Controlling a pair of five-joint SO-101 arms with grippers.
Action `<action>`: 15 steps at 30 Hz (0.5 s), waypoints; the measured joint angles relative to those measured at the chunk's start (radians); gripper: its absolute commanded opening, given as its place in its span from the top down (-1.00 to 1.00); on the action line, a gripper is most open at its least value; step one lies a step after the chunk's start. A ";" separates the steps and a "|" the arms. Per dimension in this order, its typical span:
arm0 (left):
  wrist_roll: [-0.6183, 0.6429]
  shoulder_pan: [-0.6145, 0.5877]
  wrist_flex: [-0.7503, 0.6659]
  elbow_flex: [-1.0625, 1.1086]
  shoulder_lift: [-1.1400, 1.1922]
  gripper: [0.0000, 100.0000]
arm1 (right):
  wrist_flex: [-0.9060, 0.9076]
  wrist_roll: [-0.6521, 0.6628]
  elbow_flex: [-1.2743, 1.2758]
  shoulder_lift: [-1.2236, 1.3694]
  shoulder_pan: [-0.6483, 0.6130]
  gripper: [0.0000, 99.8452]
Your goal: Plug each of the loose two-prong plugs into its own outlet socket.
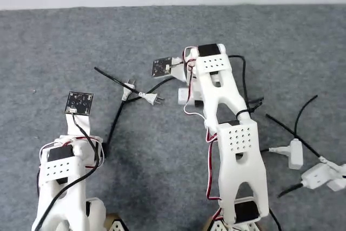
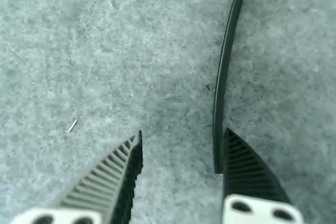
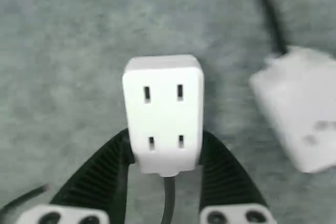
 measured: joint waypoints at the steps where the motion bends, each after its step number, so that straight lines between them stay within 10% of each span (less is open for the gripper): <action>1: 0.000 0.000 0.000 0.000 0.000 0.54 | 0.025 -0.032 0.012 -0.003 -0.006 0.98; 15: 0.000 0.000 0.000 0.000 0.000 0.54 | 0.130 -0.976 0.018 -0.304 -0.140 0.98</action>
